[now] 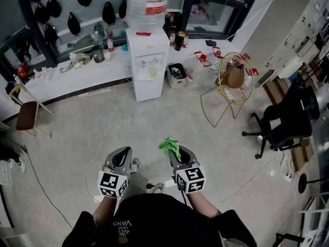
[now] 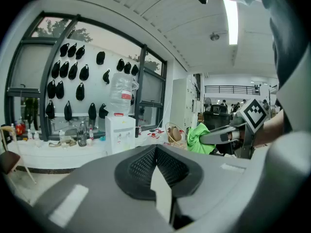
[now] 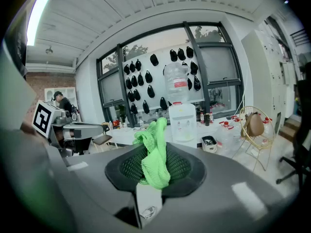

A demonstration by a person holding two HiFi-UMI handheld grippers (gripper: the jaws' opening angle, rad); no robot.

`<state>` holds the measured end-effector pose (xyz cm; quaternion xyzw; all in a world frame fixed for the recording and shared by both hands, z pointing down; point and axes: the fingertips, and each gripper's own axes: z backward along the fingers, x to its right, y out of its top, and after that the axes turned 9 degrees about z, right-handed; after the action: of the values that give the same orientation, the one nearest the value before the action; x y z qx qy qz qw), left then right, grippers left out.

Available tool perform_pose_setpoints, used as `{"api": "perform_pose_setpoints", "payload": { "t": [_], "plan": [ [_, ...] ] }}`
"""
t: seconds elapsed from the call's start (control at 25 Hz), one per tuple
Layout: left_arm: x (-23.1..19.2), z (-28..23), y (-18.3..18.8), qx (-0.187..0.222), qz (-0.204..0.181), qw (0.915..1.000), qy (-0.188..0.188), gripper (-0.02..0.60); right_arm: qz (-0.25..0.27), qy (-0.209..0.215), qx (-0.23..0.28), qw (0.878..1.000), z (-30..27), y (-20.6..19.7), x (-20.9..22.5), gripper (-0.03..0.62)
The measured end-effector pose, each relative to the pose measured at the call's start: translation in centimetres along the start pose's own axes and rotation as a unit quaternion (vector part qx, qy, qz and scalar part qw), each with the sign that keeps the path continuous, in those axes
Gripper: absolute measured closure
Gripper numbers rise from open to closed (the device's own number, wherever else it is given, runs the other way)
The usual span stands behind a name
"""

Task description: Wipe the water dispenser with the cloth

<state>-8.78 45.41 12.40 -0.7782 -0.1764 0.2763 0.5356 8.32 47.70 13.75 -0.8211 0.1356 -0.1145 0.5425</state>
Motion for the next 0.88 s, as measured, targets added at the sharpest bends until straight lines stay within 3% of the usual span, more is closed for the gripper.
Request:
{"api": "perform_pose_setpoints", "payload": {
  "t": [0.24,0.44,0.88],
  "plan": [
    [-1.0,-1.8,-0.2,-0.01,0.008,0.9999,-0.011,0.58,-0.01,-0.016,-0.001,1.0,-0.7,0.3,0.7,0.5],
    [-2.7,-5.1,1.4,-0.01,-0.001,0.999,-0.043,0.58,-0.028,-0.045,-0.008,0.999,-3.4,0.7,1.7,0.5],
    [-14.1,-10.3,6.0,-0.024,-0.034,0.9942,-0.099,0.58,-0.054,-0.09,-0.025,0.994,-15.0,3.4,-0.2,0.5]
  ]
}}
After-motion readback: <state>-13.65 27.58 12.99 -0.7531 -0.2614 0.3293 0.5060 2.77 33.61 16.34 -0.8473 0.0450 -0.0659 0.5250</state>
